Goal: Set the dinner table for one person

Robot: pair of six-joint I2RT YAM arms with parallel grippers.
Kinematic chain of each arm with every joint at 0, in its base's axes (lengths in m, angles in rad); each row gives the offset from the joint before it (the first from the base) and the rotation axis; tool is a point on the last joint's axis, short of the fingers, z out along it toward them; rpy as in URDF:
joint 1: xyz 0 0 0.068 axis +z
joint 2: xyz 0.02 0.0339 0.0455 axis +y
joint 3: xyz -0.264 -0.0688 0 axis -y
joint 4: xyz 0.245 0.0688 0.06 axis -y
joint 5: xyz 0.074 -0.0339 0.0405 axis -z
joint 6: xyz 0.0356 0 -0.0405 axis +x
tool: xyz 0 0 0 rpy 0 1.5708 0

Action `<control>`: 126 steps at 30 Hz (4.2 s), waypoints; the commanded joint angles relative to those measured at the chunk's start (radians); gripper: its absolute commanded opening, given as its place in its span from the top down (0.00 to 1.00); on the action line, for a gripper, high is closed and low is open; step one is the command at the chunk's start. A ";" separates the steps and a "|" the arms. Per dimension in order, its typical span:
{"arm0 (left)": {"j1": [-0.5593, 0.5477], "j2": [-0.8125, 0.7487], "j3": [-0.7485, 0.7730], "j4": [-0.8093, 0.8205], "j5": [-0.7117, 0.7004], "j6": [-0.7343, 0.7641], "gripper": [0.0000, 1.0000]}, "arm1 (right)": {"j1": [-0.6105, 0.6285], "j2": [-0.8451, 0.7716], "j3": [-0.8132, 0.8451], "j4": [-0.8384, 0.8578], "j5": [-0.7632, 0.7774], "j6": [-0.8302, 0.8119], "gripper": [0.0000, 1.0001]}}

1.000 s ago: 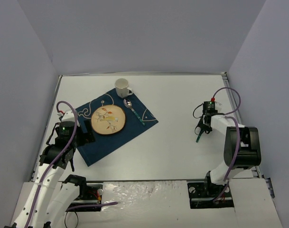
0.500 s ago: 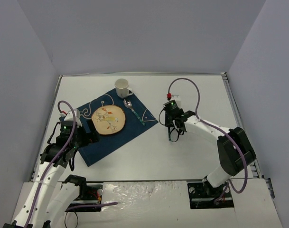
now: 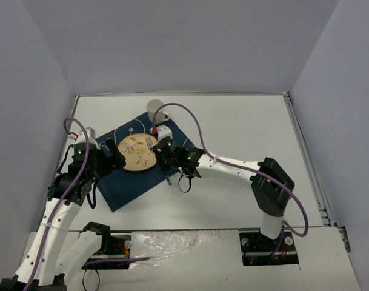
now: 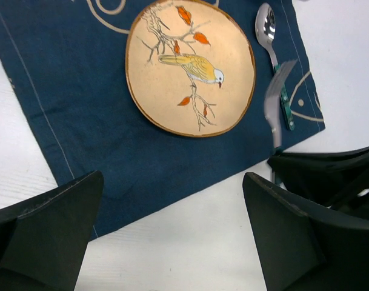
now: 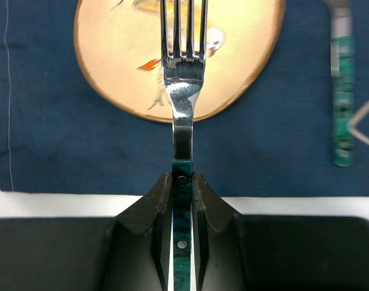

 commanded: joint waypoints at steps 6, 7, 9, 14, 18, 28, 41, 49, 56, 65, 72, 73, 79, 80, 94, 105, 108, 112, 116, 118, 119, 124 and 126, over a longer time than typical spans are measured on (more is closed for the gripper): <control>-0.005 -0.023 -0.063 0.116 0.030 -0.107 0.07 | 0.084 0.007 0.084 0.104 -0.043 -0.027 1.00; -0.006 -0.022 -0.074 0.138 0.046 -0.124 0.08 | 0.092 0.004 0.085 0.111 -0.042 -0.026 1.00; -0.006 -0.011 -0.094 0.172 0.084 -0.155 0.13 | 0.105 0.002 0.087 0.121 -0.039 -0.020 1.00; -0.007 0.026 -0.101 0.272 0.115 -0.182 0.20 | 0.137 -0.008 0.081 0.151 -0.040 -0.005 1.00; -0.007 0.042 -0.112 0.343 0.114 -0.182 0.32 | 0.146 -0.035 0.059 0.184 -0.051 0.020 1.00; -0.007 0.079 -0.160 0.415 0.113 -0.172 0.58 | 0.148 -0.091 0.005 0.268 -0.092 0.044 1.00; -0.006 0.066 -0.160 0.453 0.139 -0.144 0.81 | 0.147 -0.106 -0.035 0.298 -0.130 0.066 1.00; -0.006 0.048 -0.173 0.438 0.132 -0.137 1.00 | 0.147 -0.102 -0.041 0.303 -0.137 0.066 1.00; -0.004 0.027 -0.181 0.468 0.137 -0.060 1.00 | 0.146 -0.109 -0.056 0.300 -0.128 0.060 0.90; -0.001 0.007 -0.195 0.522 0.138 0.020 1.00 | 0.140 -0.103 -0.055 0.293 -0.130 0.031 0.65; 0.014 0.004 -0.187 0.542 0.135 0.145 1.00 | 0.132 -0.144 -0.059 0.274 -0.136 0.004 0.32; 0.018 0.006 -0.185 0.543 0.131 0.174 1.00 | 0.127 -0.159 -0.063 0.261 -0.130 -0.008 0.24; 0.063 0.055 -0.193 0.544 0.090 0.335 1.00 | 0.070 -0.297 -0.105 0.183 -0.107 -0.061 0.01; 0.073 0.064 -0.195 0.548 0.099 0.363 1.00 | 0.047 -0.336 -0.127 0.168 -0.107 -0.067 0.00; 0.347 0.347 -0.247 0.838 0.297 0.519 1.00 | -0.169 -0.658 -0.345 0.105 -0.107 -0.098 0.00; 0.481 0.549 -0.233 0.945 0.458 0.552 1.00 | -0.272 -0.754 -0.426 0.098 -0.146 -0.098 0.00; 0.489 0.591 -0.220 0.954 0.487 0.561 1.00 | -0.289 -0.759 -0.434 0.098 -0.155 -0.100 0.00; 0.504 0.663 -0.209 1.009 0.547 0.544 1.00 | -0.304 -0.752 -0.440 0.097 -0.167 -0.101 0.00; 0.522 0.702 -0.202 1.049 0.580 0.532 1.00 | -0.314 -0.743 -0.440 0.097 -0.174 -0.101 0.00; 0.527 0.720 -0.201 1.051 0.580 0.528 1.00 | -0.317 -0.742 -0.441 0.097 -0.174 -0.102 0.00; 0.537 0.733 -0.205 1.060 0.579 0.518 1.00 | -0.320 -0.743 -0.441 0.097 -0.175 -0.103 0.00; 0.554 0.777 -0.226 1.096 0.581 0.476 0.95 | -0.332 -0.741 -0.446 0.097 -0.179 -0.110 0.00; 0.556 0.792 -0.231 1.099 0.576 0.465 0.94 | -0.336 -0.740 -0.448 0.098 -0.184 -0.112 0.00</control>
